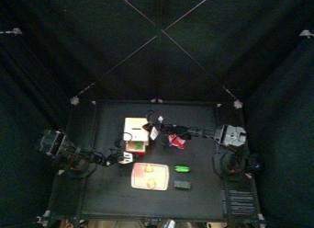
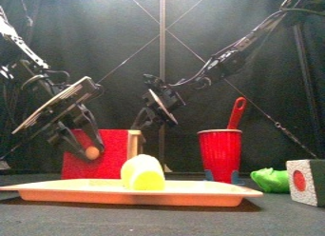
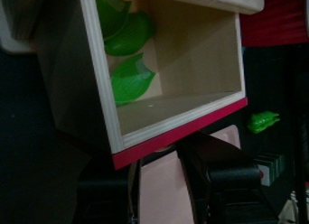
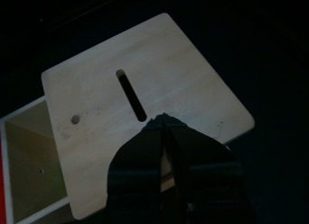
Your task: Open drawer
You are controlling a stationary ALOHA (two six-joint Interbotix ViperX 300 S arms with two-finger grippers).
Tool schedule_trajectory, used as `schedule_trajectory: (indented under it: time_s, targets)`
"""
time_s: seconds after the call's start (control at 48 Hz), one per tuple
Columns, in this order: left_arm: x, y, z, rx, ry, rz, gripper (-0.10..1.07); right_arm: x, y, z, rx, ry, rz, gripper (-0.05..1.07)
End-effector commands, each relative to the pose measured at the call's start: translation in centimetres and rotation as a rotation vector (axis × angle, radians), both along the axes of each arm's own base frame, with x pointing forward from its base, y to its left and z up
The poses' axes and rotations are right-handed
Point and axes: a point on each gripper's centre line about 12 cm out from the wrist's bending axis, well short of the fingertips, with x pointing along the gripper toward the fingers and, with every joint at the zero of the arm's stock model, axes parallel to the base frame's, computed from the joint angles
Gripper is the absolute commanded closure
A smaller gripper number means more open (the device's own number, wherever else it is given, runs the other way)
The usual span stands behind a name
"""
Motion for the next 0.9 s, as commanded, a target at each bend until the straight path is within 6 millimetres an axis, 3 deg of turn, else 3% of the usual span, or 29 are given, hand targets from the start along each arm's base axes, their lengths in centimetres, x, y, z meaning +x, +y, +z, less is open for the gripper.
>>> schedule_trajectory:
  time_s: [0.0, 0.875]
  targets:
    - [1.2, -1.2, 1.2, -0.009, -0.042, -0.033, 0.42, -0.1, -0.2, 1.1, -0.011, -0.014, -0.007, 0.61]
    - [2.5, -2.5, 1.2, -0.008, -0.052, -0.021, 0.42, 0.5, 0.1, 0.4, -0.007, 0.011, -0.009, 0.61]
